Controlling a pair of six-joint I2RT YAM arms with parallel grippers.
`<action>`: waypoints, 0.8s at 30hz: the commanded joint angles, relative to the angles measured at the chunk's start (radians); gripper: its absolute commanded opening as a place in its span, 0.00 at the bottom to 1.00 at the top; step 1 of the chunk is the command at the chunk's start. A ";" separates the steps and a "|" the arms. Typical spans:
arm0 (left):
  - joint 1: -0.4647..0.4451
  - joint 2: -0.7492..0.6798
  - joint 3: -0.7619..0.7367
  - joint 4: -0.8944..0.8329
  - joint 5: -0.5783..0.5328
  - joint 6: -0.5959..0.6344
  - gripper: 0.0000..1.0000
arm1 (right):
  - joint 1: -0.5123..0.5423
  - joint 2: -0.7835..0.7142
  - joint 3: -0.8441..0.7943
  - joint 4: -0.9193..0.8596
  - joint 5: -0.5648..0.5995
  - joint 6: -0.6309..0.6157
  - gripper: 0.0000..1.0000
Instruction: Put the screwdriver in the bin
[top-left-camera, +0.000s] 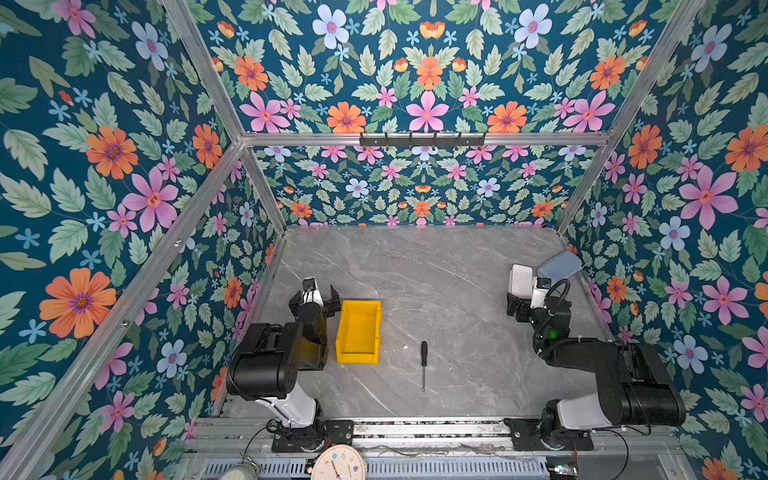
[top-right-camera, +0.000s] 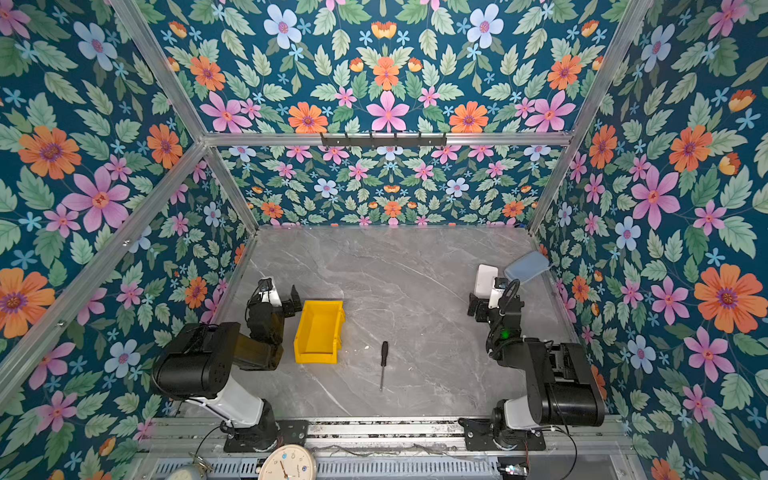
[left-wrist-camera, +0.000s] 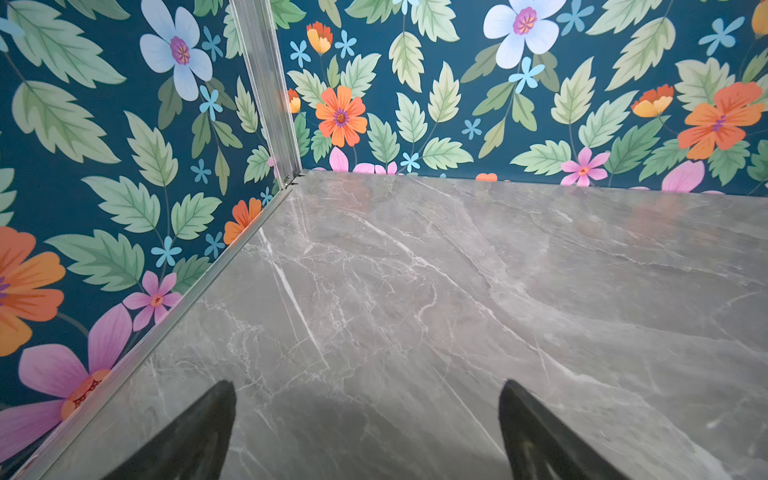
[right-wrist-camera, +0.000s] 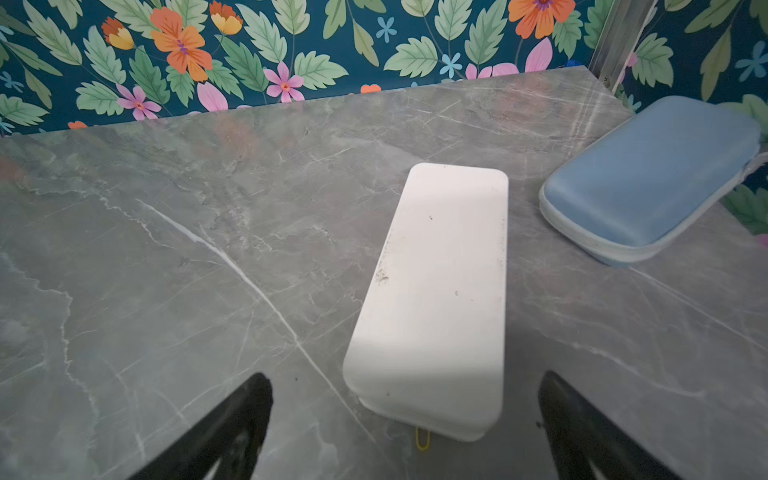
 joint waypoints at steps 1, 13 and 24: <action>0.001 -0.001 0.001 0.010 0.003 -0.006 1.00 | 0.002 0.000 0.003 0.032 -0.004 -0.001 0.99; 0.001 -0.002 0.001 0.010 0.003 -0.007 1.00 | 0.001 0.000 0.003 0.032 -0.004 -0.002 0.99; 0.001 -0.004 -0.003 0.016 0.008 -0.003 1.00 | 0.001 -0.001 0.002 0.035 -0.005 -0.002 0.99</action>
